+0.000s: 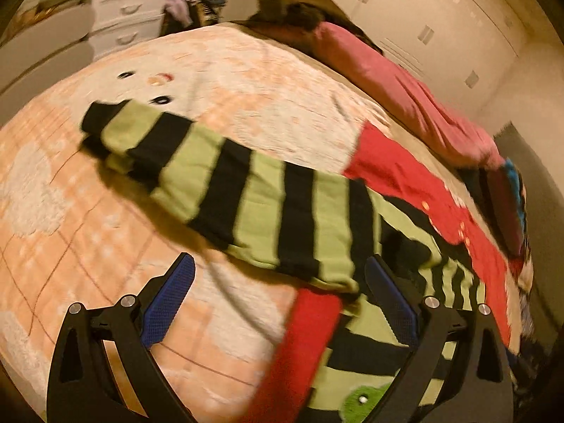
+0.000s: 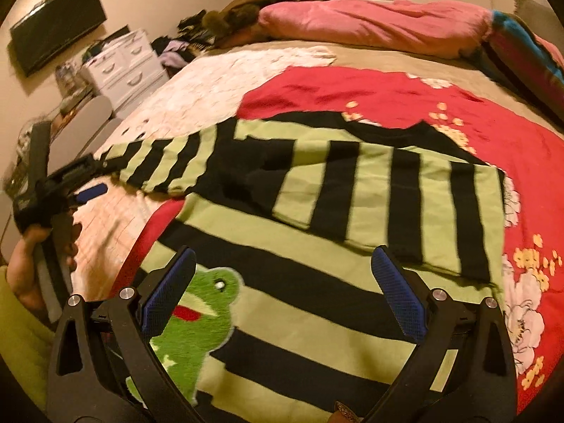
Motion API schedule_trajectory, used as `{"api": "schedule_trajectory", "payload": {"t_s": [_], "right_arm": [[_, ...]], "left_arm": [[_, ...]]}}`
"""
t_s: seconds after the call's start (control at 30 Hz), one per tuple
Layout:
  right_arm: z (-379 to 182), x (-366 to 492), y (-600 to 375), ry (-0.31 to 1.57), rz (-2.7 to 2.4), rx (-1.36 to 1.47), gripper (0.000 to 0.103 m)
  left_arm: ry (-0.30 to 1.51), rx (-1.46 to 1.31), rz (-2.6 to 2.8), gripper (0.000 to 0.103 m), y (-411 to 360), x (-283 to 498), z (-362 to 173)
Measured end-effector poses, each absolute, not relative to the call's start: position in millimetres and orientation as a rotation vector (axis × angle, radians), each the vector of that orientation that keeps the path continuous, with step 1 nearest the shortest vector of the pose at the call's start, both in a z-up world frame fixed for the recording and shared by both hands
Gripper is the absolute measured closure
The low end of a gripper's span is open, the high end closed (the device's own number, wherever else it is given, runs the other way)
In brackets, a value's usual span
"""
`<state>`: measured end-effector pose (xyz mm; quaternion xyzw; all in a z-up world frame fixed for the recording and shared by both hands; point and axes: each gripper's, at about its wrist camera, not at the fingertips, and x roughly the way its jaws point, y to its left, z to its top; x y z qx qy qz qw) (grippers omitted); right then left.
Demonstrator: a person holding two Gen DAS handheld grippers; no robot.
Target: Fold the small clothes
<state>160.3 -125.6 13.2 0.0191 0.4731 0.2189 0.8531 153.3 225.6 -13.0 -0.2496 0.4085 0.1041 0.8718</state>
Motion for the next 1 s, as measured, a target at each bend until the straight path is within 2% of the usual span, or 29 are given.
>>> {"api": "schedule_trajectory", "payload": {"t_s": [0.33,0.47,0.87,0.93,1.0], "right_arm": [[7,147,-75,1.011,0.527,-0.047,0.009],[1,144,-70,1.026,0.537,-0.063,0.009],[-11,149,-83,1.057,0.478,-0.059,0.009],[-12,150,-84,1.062,0.471,-0.060,0.009],[-13,151,-86,1.064,0.462,-0.060,0.009]], "left_arm": [[0.786,-0.747,0.375,0.006,308,139,-48],[0.715,-0.931,0.335,0.006,336,140,-64],[0.570,-1.108,0.328,0.008,362,170,-88],[0.538,-1.108,0.329,0.016,366,176,-86],[0.493,-1.116,0.338,0.071,370,177,-85]]}}
